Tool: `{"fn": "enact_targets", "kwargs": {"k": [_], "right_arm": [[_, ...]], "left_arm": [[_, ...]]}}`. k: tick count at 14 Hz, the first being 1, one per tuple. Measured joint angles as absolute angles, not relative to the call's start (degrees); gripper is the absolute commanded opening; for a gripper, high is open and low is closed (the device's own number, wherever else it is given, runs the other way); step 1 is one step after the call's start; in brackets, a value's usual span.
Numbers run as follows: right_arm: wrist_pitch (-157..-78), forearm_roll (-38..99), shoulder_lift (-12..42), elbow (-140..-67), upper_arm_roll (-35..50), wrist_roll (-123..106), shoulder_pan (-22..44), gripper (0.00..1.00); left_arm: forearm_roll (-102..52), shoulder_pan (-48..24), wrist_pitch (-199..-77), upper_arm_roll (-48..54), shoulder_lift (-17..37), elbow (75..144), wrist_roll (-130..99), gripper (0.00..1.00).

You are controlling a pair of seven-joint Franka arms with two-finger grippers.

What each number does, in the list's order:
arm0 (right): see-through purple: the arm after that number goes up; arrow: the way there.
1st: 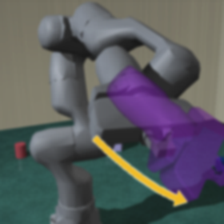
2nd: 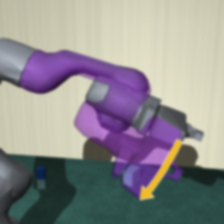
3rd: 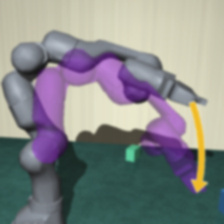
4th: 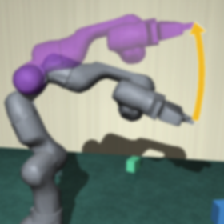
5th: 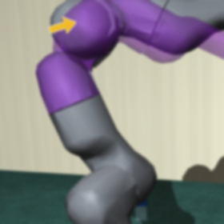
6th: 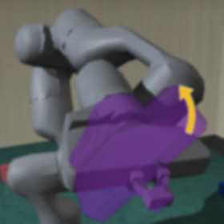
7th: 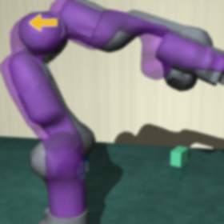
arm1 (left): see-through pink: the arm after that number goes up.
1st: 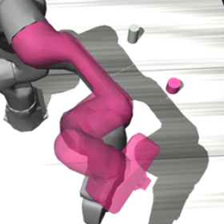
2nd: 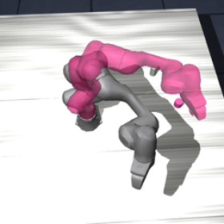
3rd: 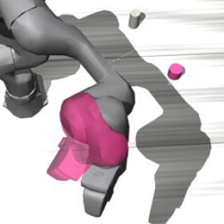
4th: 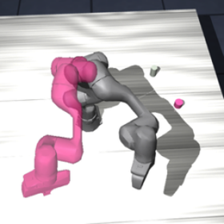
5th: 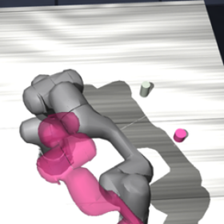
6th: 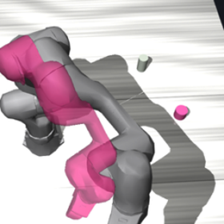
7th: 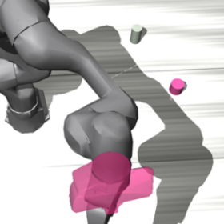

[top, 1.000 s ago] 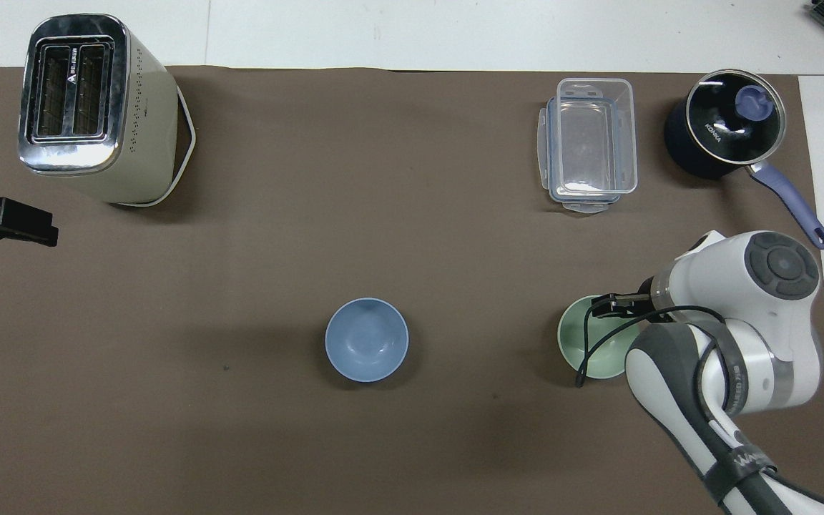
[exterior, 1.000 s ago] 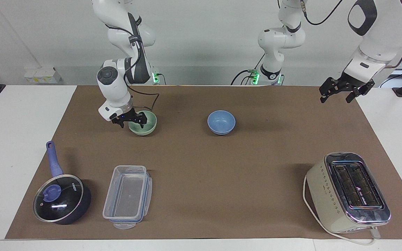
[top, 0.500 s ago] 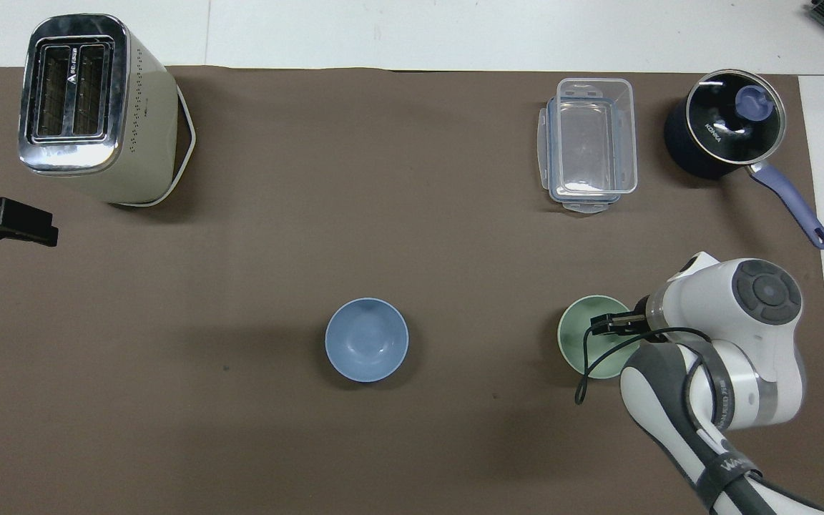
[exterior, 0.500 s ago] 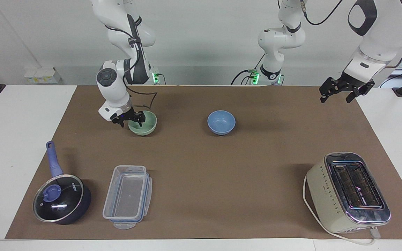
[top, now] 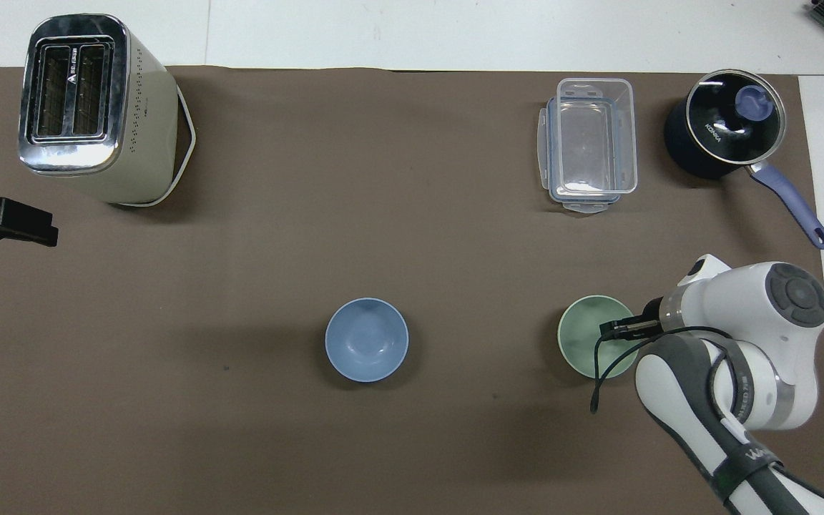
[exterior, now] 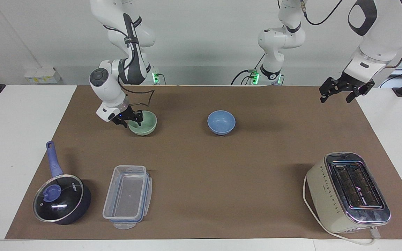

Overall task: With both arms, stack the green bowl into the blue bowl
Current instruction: 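Grasp the green bowl rim with the right gripper, then carry the green bowl over the blue bowl with the right gripper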

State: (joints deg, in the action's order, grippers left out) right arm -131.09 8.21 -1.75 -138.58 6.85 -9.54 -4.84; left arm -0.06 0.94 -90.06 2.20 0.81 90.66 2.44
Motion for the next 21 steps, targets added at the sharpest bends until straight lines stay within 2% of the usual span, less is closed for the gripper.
{"fn": "enact_targets", "kwargs": {"k": [2,4,5,7,8,13,16,18,21], "right_arm": [[-130.96,9.08,-1.79,-138.61,6.85,-10.70,-5.08,0.47],[-130.92,9.27,-1.83,-138.64,6.85,-10.88,-5.09,0.42],[-130.91,9.34,-1.83,-138.65,6.85,-10.88,-5.09,0.33],[-130.88,10.38,-1.85,-138.67,6.85,-10.96,-5.09,0.07],[-130.61,11.24,-1.87,-138.68,6.85,-11.12,-5.09,0.00],[-129.07,15.11,-2.16,-138.48,6.95,-12.13,-4.87,0.00],[-124.92,15.51,-3.98,-135.94,7.26,-12.14,-3.84,0.00],[-122.69,15.94,-4.96,-133.40,7.40,-10.42,-1.14,0.00],[-122.35,16.27,-5.13,-130.16,7.76,0.79,7.10,0.00]], "left_arm": [[-0.06,0.94,-90.06,2.20,0.81,90.66,2.44,1.00],[-0.06,0.94,-90.06,2.20,0.81,90.66,2.44,1.00],[-0.06,0.94,-90.06,2.20,0.81,90.66,2.44,1.00],[-0.06,0.94,-90.06,2.20,0.81,90.66,2.44,1.00],[-0.06,0.94,-90.06,2.20,0.82,90.66,2.44,1.00],[-0.06,0.94,-90.06,2.20,0.81,90.66,2.44,1.00],[-0.06,0.94,-90.06,2.20,0.81,90.66,2.44,1.00],[-0.06,0.94,-90.06,2.20,0.81,90.66,2.44,1.00],[-0.06,0.94,-90.06,2.19,0.81,90.66,2.44,1.00]]}}
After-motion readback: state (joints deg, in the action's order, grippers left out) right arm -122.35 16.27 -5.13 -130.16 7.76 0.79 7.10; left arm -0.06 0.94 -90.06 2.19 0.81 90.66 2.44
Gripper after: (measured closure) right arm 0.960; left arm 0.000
